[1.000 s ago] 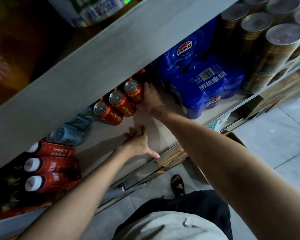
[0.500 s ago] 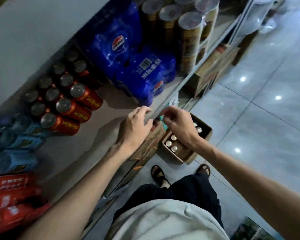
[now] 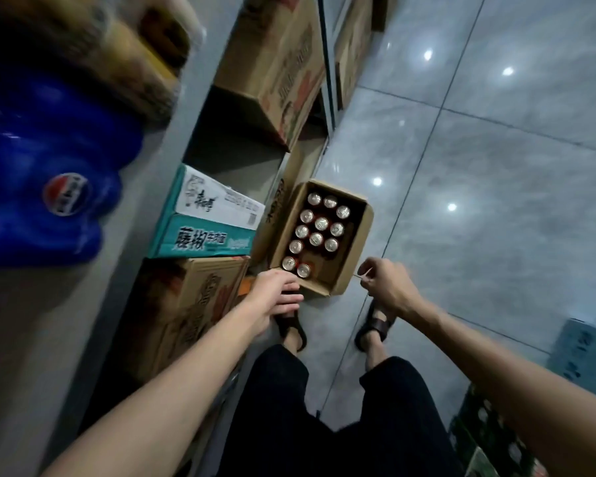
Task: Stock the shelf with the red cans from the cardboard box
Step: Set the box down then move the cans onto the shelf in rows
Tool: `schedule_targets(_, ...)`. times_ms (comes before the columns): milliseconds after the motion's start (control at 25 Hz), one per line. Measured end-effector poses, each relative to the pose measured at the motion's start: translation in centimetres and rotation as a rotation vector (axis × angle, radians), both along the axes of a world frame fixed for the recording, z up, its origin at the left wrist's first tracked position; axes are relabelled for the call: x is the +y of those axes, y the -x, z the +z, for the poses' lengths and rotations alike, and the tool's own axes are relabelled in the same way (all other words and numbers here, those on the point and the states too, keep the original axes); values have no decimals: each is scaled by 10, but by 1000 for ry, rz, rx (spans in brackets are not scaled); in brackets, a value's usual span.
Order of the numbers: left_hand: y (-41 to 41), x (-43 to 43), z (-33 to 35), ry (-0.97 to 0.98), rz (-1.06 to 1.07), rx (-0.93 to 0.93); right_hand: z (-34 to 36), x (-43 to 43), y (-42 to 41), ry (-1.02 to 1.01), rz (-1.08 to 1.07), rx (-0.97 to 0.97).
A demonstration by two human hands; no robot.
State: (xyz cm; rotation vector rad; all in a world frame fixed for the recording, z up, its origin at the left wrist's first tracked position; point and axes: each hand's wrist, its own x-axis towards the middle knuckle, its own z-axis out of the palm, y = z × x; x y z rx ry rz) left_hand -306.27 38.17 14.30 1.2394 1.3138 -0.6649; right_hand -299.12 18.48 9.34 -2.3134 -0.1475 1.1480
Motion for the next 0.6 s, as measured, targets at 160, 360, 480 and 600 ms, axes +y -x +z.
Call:
schedule_targets(160, -19, -8, -165, 115, 226, 205, -141, -1, -11, 113, 124, -60)
schedule_targets(360, -16, 11, -365, 58, 403, 412, -327, 47, -23, 173, 455, -298)
schedule_targets(480, -6, 21, -448, 18, 440, 445, -426, 86, -33, 223, 451, -345)
schedule_targets(600, -1, 26, -512, 35, 491, 379, -500, 114, -35, 359, 514, -329)
